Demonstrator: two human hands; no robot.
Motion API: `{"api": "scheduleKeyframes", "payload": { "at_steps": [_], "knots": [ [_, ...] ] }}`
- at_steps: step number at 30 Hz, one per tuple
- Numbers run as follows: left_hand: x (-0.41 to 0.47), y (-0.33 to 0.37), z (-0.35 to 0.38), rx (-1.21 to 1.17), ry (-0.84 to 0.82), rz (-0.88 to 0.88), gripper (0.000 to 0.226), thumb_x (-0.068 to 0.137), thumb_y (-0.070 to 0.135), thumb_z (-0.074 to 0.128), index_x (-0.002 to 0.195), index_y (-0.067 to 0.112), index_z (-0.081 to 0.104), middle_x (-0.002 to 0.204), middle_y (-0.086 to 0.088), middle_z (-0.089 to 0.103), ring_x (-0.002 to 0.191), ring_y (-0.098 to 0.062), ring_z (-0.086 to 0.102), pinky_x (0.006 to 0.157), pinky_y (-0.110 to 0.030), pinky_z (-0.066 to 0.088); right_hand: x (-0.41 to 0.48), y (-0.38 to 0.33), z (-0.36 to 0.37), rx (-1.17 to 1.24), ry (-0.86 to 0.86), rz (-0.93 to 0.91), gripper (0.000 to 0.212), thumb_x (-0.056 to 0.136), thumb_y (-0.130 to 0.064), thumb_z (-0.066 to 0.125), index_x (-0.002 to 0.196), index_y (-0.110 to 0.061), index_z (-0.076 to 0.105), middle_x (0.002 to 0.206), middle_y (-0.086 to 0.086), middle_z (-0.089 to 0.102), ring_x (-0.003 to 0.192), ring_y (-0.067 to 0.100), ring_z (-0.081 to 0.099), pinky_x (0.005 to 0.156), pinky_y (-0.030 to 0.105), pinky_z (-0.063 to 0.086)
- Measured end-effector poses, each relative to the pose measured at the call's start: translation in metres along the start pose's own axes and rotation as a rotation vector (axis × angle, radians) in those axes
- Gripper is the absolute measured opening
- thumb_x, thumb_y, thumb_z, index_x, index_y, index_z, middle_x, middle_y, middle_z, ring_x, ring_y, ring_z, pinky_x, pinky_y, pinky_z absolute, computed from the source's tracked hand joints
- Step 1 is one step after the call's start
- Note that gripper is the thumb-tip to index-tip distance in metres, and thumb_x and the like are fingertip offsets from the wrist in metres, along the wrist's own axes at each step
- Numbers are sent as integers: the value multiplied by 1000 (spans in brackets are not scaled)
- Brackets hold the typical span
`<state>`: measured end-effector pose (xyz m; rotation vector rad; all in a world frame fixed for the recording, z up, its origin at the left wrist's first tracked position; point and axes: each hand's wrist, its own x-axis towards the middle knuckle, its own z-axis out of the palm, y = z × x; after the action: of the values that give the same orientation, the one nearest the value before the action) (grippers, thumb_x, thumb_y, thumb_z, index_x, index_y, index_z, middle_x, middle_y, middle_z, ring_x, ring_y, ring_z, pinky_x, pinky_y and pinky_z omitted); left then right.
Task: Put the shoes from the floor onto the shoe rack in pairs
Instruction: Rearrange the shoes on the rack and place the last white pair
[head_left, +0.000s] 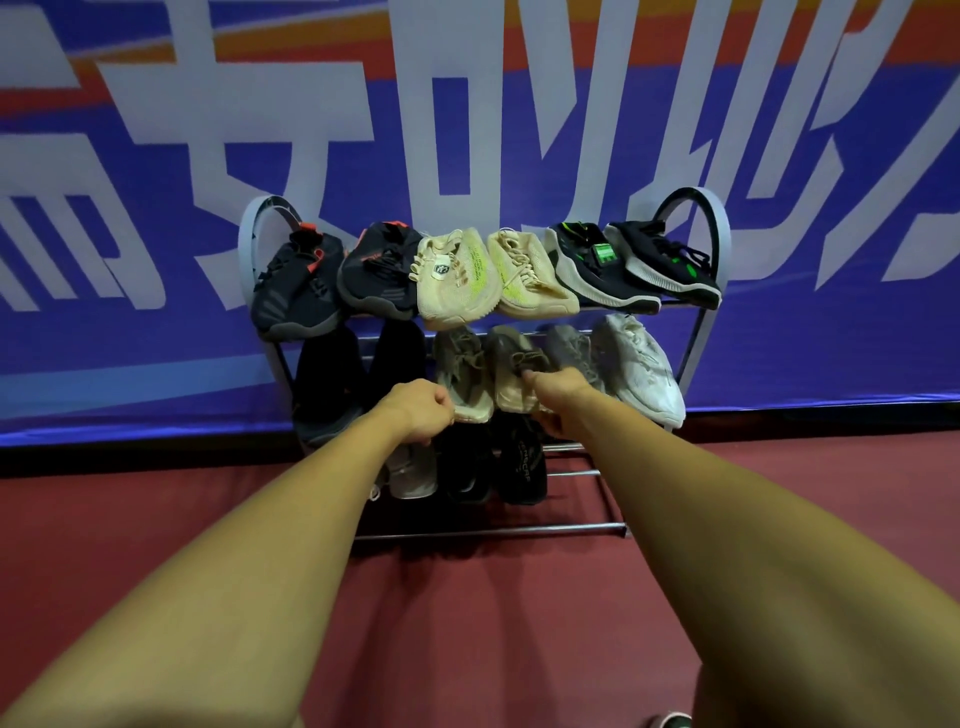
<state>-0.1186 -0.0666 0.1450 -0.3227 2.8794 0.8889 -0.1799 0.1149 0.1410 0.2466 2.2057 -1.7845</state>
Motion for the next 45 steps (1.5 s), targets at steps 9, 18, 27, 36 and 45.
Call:
{"api": "scheduleKeyframes", "payload": {
  "at_steps": [9, 18, 27, 36, 45],
  "knots": [
    [-20, 20, 1, 92, 39, 0, 21, 86, 26, 58, 103, 14, 63, 106, -10, 67, 95, -29, 64, 87, -37, 54, -32, -9, -15, 39, -140, 148, 19, 97, -31, 52, 88, -15, 55, 69, 2, 52, 54, 13, 50, 37, 17, 32],
    [-39, 37, -3, 170, 118, 117, 77, 77, 13, 50, 139, 56, 31, 115, -8, 58, 102, -34, 58, 89, -46, 52, -62, -10, -37, -181, -328, 266, 15, 96, -18, 47, 81, -17, 47, 53, -7, 45, 38, 3, 42, 40, 11, 24],
    [-46, 36, -2, 212, 176, 115, 68, 86, 26, 55, 142, 58, 31, 128, -14, 48, 116, -40, 53, 98, -43, 47, -75, -14, -52, -274, -298, -43, 19, 89, -2, 59, 76, -13, 50, 62, 11, 56, 46, 13, 44, 43, 20, 29],
    [-52, 40, -9, 328, 336, 57, 27, 88, 23, 64, 113, 27, 53, 115, -9, 60, 106, -35, 57, 73, -35, 40, -69, -12, -53, -157, -232, -60, 21, 89, 2, 52, 81, -18, 55, 66, 6, 54, 48, 15, 47, 46, 22, 29],
    [-52, 39, -6, 348, 414, 154, 22, 86, 37, 68, 101, 23, 59, 106, -11, 65, 103, -38, 60, 71, -35, 38, -57, -10, -45, 171, -98, -14, 51, 80, -37, 78, 115, -12, 52, 68, 2, 54, 53, 13, 52, 53, 26, 42]
  ]
}}
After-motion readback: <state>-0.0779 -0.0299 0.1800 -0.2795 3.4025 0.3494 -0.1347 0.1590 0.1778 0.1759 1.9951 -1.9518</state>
